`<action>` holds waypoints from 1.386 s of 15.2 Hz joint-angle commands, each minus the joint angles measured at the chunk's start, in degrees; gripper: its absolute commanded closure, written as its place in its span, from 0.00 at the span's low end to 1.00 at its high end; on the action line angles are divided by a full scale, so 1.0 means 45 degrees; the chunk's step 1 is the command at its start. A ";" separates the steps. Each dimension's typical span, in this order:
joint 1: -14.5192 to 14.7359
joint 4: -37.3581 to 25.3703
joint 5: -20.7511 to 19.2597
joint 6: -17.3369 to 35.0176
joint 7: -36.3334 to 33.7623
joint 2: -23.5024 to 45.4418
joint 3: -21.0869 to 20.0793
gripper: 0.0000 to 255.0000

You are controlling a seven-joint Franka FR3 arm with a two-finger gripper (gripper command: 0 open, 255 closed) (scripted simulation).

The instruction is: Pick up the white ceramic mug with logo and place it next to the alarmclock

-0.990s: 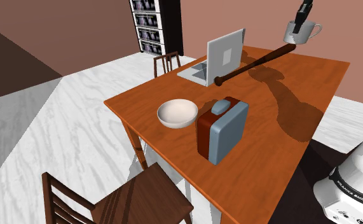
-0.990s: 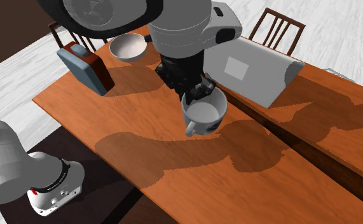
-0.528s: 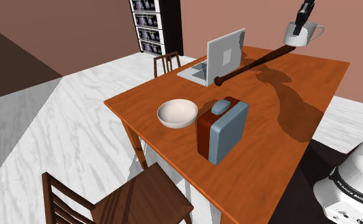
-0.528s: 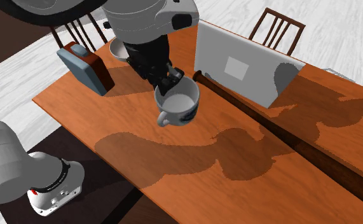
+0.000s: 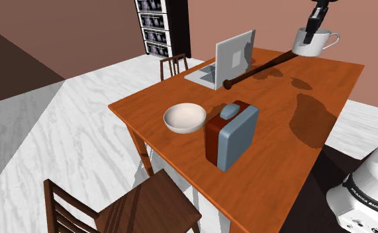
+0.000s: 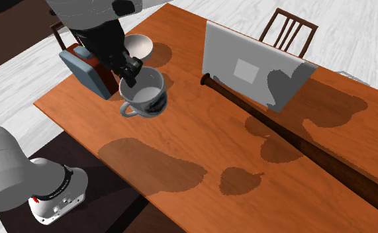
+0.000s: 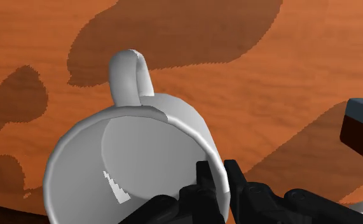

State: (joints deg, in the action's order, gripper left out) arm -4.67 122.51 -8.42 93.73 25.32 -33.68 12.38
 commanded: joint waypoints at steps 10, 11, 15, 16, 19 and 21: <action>0.0714 0.1895 0.1375 -0.1105 -0.3097 -0.2740 -0.2873 1.00; 0.0801 0.1983 0.1553 -0.1204 -0.3380 -0.2916 -0.3141 1.00; 0.1164 0.2191 0.2327 -0.1575 -0.4529 -0.3483 -0.4234 1.00; 0.1253 0.2208 0.2533 -0.1660 -0.4820 -0.3589 -0.4514 1.00; 0.1520 0.2175 0.3165 -0.1887 -0.5704 -0.3818 -0.5362 1.00; 0.1682 0.2084 0.3594 -0.2015 -0.6299 -0.3898 -0.5939 1.00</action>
State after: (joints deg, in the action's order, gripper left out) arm 2.44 131.42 6.74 84.93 -1.70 -50.41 -13.14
